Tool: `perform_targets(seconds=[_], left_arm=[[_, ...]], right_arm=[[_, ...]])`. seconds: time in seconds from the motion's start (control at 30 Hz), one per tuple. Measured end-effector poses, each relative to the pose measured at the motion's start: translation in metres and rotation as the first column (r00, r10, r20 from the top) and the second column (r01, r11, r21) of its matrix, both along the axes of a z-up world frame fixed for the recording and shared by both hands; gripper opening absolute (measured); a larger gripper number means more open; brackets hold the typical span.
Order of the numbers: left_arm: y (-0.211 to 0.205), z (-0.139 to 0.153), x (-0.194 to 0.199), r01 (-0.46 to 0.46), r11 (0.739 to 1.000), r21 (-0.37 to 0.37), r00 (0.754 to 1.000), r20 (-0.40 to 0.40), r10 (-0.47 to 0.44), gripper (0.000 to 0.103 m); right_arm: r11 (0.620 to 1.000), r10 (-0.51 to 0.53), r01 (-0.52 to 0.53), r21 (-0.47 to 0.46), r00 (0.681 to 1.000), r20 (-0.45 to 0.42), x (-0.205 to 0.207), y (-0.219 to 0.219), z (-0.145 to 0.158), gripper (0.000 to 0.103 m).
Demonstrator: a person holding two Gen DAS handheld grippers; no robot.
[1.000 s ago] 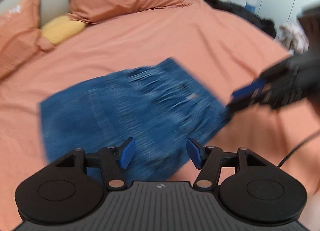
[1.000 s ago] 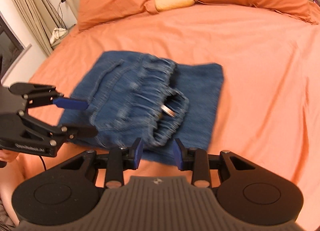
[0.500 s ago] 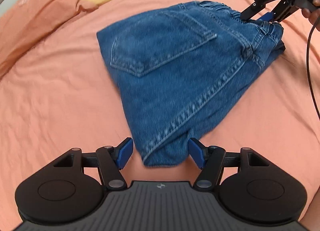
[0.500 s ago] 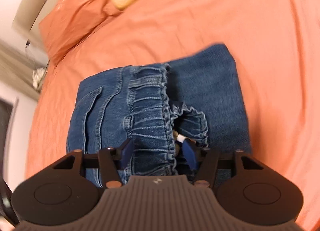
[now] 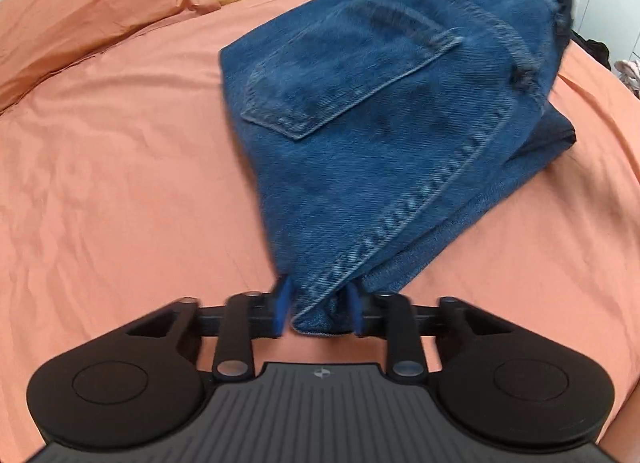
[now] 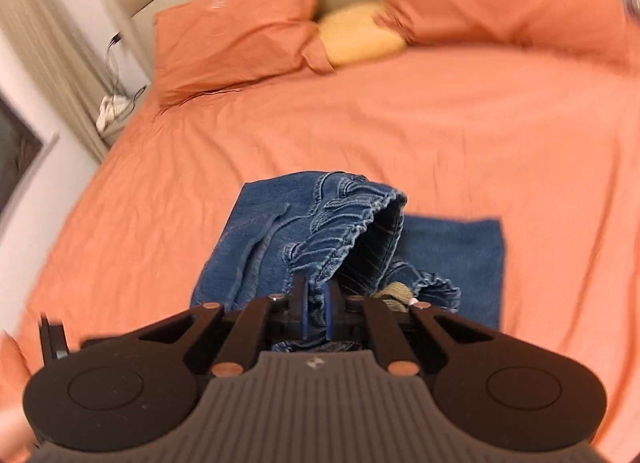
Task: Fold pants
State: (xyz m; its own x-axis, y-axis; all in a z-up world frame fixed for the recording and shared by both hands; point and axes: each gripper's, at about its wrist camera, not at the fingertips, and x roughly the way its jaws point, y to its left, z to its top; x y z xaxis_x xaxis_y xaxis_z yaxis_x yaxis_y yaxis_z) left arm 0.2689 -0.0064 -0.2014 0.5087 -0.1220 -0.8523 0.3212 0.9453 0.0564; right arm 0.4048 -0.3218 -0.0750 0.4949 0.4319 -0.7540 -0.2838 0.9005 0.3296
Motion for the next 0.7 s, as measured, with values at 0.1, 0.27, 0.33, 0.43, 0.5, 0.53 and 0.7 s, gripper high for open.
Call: perform_targets(seconds=[0.1, 0.27, 0.33, 0.43, 0.5, 0.53, 0.7], left_arm=[[0.002, -0.003, 0.0, -0.002, 1.0, 0.029, 1.0, -0.007, 0.003, 0.01], [-0.004, 0.0, -0.003, 0.036, 0.997, 0.075, 0.999, -0.003, -0.036, 0.01], [-0.006, 0.0, -0.002, 0.047, 0.994, 0.103, 0.999, -0.013, -0.046, 0.01], [-0.004, 0.004, -0.001, 0.034, 0.995, 0.095, 0.998, -0.061, -0.028, 0.009], [-0.002, 0.013, 0.0, 0.038, 0.997, 0.073, 0.995, -0.093, -0.031, 0.009], [-0.001, 0.019, -0.001, 0.044, 0.997, 0.06, 0.995, -0.093, -0.038, 0.009], [-0.002, 0.056, 0.011, 0.044, 0.999, 0.019, 0.999, -0.026, -0.043, 0.014]], right_arm=[[0.992, 0.071, -0.069, -0.103, 0.997, 0.021, -0.026, 0.0, -0.006, 0.0], [0.982, 0.045, -0.058, -0.179, 0.996, -0.072, -0.058, -0.017, -0.07, 0.0], [0.985, 0.021, -0.04, -0.169, 0.994, -0.108, -0.063, -0.023, -0.092, 0.0], [0.976, 0.023, -0.051, -0.21, 0.99, -0.136, -0.065, -0.019, -0.123, 0.0], [0.973, 0.016, -0.05, -0.227, 0.989, -0.15, -0.062, -0.018, -0.139, 0.0], [0.973, 0.006, -0.042, -0.227, 0.987, -0.158, -0.058, -0.018, -0.146, 0.0], [0.977, -0.016, -0.021, -0.212, 0.985, -0.174, -0.047, -0.016, -0.163, 0.0]])
